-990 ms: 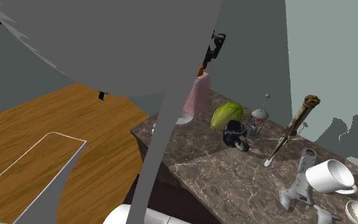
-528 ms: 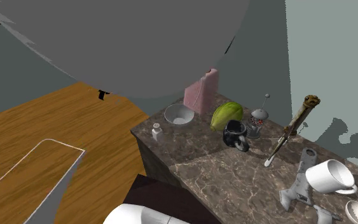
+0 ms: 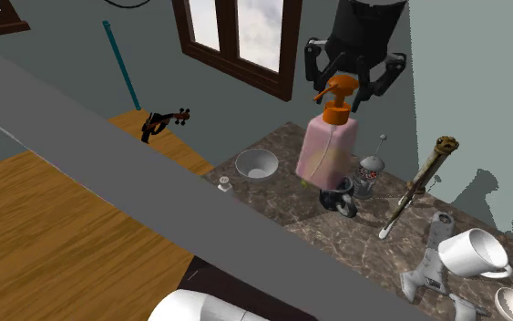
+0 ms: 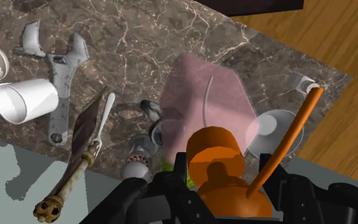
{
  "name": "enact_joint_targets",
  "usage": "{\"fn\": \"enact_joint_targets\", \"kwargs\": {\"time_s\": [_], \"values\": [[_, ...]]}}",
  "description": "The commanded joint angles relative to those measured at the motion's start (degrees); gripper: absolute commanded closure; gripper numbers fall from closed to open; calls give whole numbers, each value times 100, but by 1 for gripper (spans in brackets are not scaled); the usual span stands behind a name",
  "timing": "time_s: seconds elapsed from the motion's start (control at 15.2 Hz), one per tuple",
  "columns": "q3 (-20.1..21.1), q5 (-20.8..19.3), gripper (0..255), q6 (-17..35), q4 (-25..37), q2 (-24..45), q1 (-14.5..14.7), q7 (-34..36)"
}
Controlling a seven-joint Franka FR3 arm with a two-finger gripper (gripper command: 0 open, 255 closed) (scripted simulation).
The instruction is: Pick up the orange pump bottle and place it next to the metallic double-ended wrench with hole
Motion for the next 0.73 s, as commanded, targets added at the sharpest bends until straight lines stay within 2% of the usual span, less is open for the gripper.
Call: {"fn": "enact_joint_targets", "kwargs": {"time_s": [0.0, 0.66], "values": [[-237, -117, 255, -110, -65, -170, -74, -281], [-1425, -721, 255, -458, 142, -364, -349, -1605]]}}
